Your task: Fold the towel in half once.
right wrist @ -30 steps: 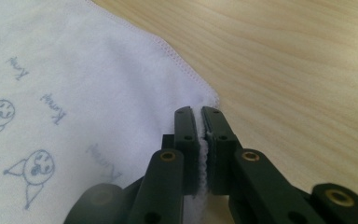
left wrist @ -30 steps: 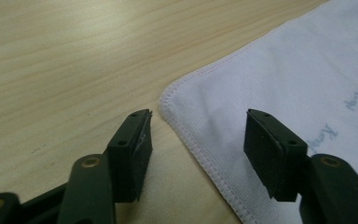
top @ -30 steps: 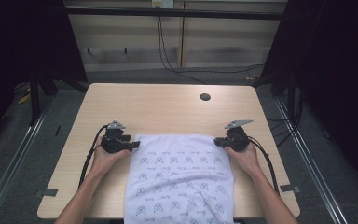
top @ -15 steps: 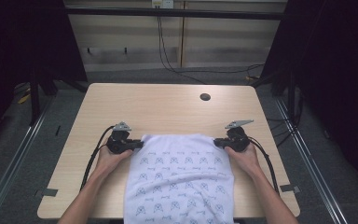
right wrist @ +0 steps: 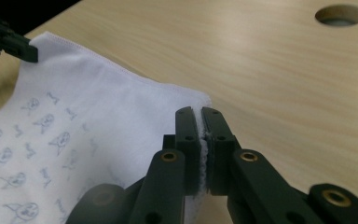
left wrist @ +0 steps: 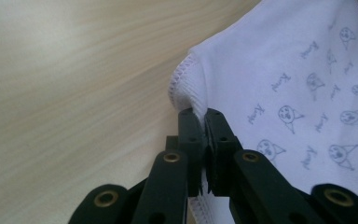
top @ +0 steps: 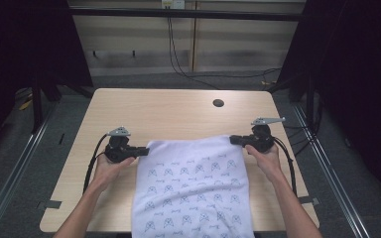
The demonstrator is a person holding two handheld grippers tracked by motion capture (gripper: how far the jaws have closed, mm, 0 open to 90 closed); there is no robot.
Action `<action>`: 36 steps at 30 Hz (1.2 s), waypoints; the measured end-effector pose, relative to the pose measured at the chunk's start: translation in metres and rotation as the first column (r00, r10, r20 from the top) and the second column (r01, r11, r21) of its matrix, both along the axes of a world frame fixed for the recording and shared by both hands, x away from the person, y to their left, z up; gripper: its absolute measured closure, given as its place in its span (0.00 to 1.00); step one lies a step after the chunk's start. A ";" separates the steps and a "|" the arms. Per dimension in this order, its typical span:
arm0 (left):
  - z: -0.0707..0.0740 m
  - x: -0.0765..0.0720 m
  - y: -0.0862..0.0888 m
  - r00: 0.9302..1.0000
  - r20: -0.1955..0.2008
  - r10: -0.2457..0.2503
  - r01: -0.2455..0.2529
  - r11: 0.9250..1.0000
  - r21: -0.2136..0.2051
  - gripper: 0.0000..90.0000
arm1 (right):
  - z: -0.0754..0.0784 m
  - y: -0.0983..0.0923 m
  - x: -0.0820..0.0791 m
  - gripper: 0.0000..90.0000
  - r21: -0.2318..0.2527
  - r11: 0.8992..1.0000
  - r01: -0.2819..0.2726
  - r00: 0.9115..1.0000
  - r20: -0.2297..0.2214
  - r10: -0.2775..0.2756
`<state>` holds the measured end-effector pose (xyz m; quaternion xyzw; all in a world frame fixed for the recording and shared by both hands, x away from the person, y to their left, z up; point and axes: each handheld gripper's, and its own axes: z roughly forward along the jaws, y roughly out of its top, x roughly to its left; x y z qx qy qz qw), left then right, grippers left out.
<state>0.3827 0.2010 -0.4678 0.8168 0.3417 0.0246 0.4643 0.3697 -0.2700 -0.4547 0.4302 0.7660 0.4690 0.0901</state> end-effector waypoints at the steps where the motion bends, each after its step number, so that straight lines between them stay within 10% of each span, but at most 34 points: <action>1: 0.006 0.002 0.000 1.000 0.012 0.001 -0.001 1.000 0.006 0.96 | 0.006 -0.001 0.002 0.96 0.001 1.000 0.002 1.000 0.006 -0.002; 13: 0.084 0.035 0.008 0.989 0.128 0.075 -0.067 0.996 -0.063 0.97 | 0.084 -0.004 0.041 0.96 0.010 0.998 0.056 0.993 0.106 -0.056; 23: 0.154 0.043 0.007 0.966 0.240 0.101 -0.060 0.984 -0.171 0.97 | 0.157 -0.004 0.057 0.96 0.072 0.994 0.088 0.970 0.221 -0.101; 29: 0.136 0.018 0.007 0.969 0.246 0.030 -0.002 0.994 -0.112 0.97 | 0.141 -0.005 0.035 0.96 0.041 0.999 0.014 0.978 0.206 -0.022; 36: 0.110 -0.047 0.016 0.976 0.205 -0.075 0.099 0.989 -0.108 0.97 | 0.104 -0.023 -0.045 0.96 0.046 0.996 -0.077 0.984 0.163 0.069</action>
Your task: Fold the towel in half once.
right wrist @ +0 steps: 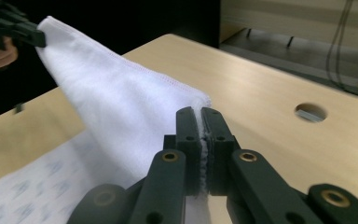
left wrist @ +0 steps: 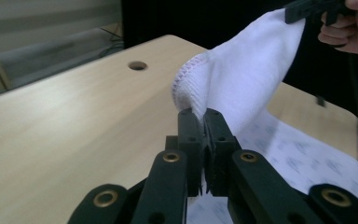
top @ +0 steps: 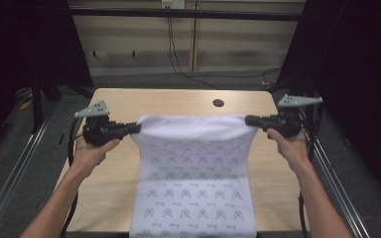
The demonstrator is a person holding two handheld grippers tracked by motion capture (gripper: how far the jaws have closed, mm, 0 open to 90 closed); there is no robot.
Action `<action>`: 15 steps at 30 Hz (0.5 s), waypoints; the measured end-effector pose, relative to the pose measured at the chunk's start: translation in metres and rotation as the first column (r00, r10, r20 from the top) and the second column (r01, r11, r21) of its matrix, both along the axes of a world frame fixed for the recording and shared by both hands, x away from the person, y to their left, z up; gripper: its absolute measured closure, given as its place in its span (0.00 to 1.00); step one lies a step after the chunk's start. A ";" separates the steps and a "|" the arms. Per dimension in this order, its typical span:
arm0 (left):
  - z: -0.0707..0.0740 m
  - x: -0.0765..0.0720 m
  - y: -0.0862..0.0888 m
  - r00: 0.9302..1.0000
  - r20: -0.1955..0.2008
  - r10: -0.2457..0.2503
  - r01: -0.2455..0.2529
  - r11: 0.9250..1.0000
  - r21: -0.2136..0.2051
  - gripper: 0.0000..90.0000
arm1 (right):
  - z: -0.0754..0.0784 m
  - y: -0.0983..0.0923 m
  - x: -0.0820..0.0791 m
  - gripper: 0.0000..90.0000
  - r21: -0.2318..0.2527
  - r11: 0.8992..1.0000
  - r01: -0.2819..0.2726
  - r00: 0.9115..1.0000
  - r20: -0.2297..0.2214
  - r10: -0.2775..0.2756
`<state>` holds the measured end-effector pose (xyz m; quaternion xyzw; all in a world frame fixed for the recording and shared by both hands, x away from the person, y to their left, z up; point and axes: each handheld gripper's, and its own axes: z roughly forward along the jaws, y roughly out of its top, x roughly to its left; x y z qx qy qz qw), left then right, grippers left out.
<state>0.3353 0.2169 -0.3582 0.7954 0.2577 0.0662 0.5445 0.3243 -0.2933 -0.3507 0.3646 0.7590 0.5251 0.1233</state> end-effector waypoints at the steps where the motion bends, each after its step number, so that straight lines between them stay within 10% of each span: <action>1: -0.004 -0.010 0.001 1.000 -0.012 -0.017 0.017 1.000 -0.002 0.97 | -0.004 0.000 -0.013 0.96 -0.008 1.000 -0.013 1.000 -0.008 0.013; 6: -0.035 -0.051 0.000 0.997 -0.049 -0.051 0.053 0.997 0.056 0.97 | -0.035 0.007 -0.077 0.96 -0.083 0.993 -0.085 0.996 -0.046 0.081; 10: -0.086 -0.082 0.002 0.988 -0.147 -0.040 0.049 0.997 0.058 0.97 | -0.076 0.013 -0.109 0.96 -0.122 0.984 -0.128 0.979 -0.176 0.106; 15: -0.110 -0.110 -0.001 0.956 -0.276 -0.103 0.142 0.982 0.124 0.97 | -0.115 0.023 -0.131 0.96 -0.173 0.965 -0.196 0.946 -0.295 0.139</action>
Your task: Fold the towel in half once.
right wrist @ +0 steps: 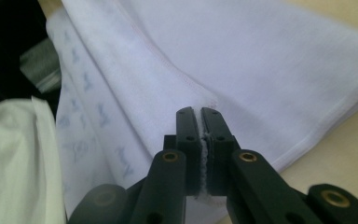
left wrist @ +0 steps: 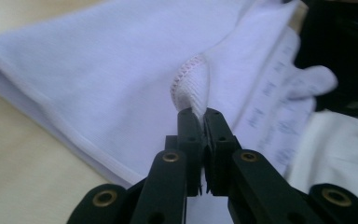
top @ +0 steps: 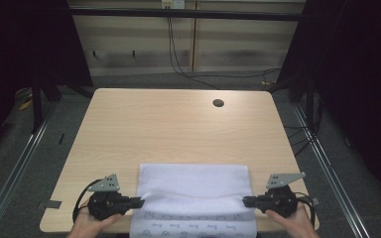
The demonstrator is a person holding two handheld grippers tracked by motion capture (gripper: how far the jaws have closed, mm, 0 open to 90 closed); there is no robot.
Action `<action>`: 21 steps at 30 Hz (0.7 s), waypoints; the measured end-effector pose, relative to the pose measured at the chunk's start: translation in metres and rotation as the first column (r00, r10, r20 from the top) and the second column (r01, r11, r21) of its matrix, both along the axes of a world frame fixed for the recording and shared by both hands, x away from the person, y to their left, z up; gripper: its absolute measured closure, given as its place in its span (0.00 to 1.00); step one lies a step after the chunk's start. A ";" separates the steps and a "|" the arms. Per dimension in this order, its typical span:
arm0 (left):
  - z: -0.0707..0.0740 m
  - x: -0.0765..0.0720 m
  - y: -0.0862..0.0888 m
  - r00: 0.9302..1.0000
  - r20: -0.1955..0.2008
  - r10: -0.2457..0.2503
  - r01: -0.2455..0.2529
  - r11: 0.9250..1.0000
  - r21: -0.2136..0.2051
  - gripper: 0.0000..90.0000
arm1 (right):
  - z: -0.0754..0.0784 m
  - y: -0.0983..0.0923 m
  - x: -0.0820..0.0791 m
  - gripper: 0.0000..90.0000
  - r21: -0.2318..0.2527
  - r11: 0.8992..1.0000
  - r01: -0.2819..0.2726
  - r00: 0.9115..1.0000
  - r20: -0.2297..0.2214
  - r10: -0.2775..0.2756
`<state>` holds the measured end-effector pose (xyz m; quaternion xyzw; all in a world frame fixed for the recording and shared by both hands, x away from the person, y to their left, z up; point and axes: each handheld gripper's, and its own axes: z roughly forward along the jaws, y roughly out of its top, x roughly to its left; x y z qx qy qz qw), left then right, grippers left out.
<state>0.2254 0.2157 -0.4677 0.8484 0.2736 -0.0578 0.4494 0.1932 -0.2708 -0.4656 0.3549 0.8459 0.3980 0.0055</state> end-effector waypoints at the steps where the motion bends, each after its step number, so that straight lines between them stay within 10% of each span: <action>1: -0.003 -0.001 0.000 1.000 -0.018 0.001 0.000 1.000 0.010 0.97 | -0.003 0.002 -0.002 0.97 -0.010 1.000 -0.005 1.000 -0.003 0.005; 7: -0.024 0.009 -0.009 0.997 -0.077 0.002 0.009 0.990 0.142 0.97 | -0.022 0.009 0.001 0.97 -0.081 0.997 0.011 0.996 -0.089 -0.019; 15: -0.028 0.039 -0.011 0.997 -0.035 0.063 -0.058 0.988 0.146 0.97 | -0.025 0.012 0.021 0.97 -0.092 0.994 0.063 0.996 -0.064 -0.069; 21: -0.030 0.088 -0.026 0.992 0.021 0.126 -0.128 0.979 0.156 0.97 | -0.028 0.017 0.077 0.97 -0.099 0.988 0.122 0.992 -0.016 -0.124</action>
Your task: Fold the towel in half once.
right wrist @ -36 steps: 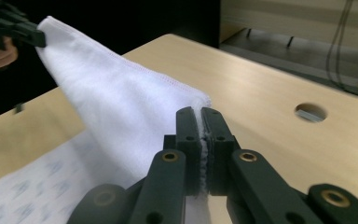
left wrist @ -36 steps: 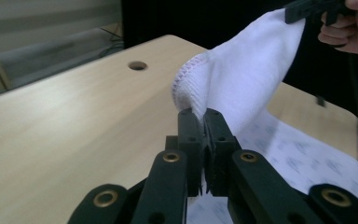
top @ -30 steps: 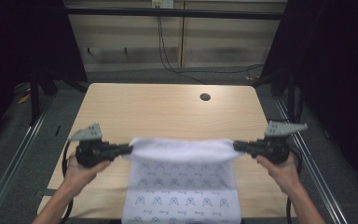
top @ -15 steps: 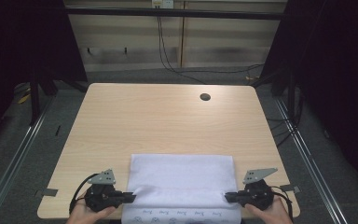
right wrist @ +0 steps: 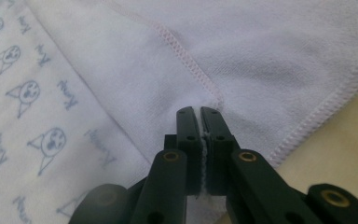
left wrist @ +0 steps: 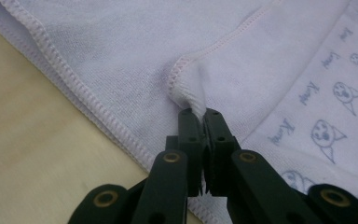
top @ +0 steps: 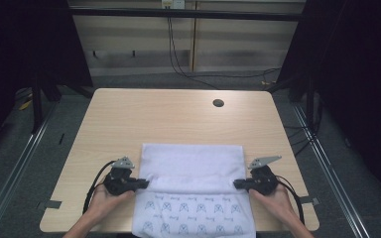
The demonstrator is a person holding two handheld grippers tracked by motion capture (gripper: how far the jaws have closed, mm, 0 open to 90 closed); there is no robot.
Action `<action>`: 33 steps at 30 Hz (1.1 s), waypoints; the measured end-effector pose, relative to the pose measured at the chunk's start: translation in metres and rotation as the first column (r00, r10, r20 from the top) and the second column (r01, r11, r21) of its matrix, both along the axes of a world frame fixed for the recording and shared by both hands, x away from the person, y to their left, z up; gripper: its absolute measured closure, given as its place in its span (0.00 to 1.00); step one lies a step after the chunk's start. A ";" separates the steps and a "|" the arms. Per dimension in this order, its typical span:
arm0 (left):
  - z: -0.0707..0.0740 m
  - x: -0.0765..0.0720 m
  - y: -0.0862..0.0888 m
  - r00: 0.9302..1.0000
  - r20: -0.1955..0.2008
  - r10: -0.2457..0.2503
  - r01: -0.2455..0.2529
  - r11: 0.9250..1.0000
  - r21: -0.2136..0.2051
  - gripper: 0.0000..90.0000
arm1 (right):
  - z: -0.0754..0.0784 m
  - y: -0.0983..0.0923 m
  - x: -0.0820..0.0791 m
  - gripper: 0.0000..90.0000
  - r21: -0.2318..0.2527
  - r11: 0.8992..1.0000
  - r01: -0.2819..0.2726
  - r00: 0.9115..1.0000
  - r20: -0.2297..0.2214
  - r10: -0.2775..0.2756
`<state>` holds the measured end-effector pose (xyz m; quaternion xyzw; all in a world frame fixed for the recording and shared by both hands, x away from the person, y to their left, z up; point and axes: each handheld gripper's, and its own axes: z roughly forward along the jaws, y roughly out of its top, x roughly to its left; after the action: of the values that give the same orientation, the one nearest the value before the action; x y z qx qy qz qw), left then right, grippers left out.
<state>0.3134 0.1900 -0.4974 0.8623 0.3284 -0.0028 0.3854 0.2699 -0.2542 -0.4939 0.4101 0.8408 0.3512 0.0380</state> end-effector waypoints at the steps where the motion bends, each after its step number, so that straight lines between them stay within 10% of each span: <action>1: 0.000 0.006 -0.003 1.000 0.012 0.008 -0.008 1.000 0.012 0.97 | 0.000 0.001 0.009 0.97 -0.005 1.000 0.000 1.000 0.005 0.000; 18: -0.002 0.131 -0.015 0.979 0.083 0.188 -0.193 0.979 0.059 0.97 | -0.002 -0.002 0.134 0.97 -0.049 0.983 0.177 0.984 0.021 -0.176; 23: -0.005 0.144 -0.021 0.962 0.121 0.245 -0.252 0.967 0.049 0.97 | -0.010 -0.012 0.158 0.97 0.056 0.951 0.305 0.952 0.012 -0.306; 27: -0.001 0.145 -0.020 0.962 0.113 0.247 -0.255 0.965 0.064 0.97 | -0.009 -0.011 0.164 0.97 0.044 0.953 0.299 0.954 0.019 -0.300; 31: 0.007 0.142 -0.012 0.960 0.070 0.271 -0.270 0.962 -0.026 0.97 | -0.003 -0.016 0.168 0.97 0.066 0.955 0.289 0.957 0.010 -0.290; 33: 0.019 0.138 -0.007 0.970 0.091 0.227 -0.225 0.974 -0.028 0.97 | 0.012 -0.022 0.167 0.97 0.132 0.956 0.262 0.962 0.038 -0.269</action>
<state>0.4512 0.1832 -0.4781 0.8151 0.4060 0.0785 0.4056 0.4370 -0.2758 -0.4821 0.5110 0.7529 0.4065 0.0823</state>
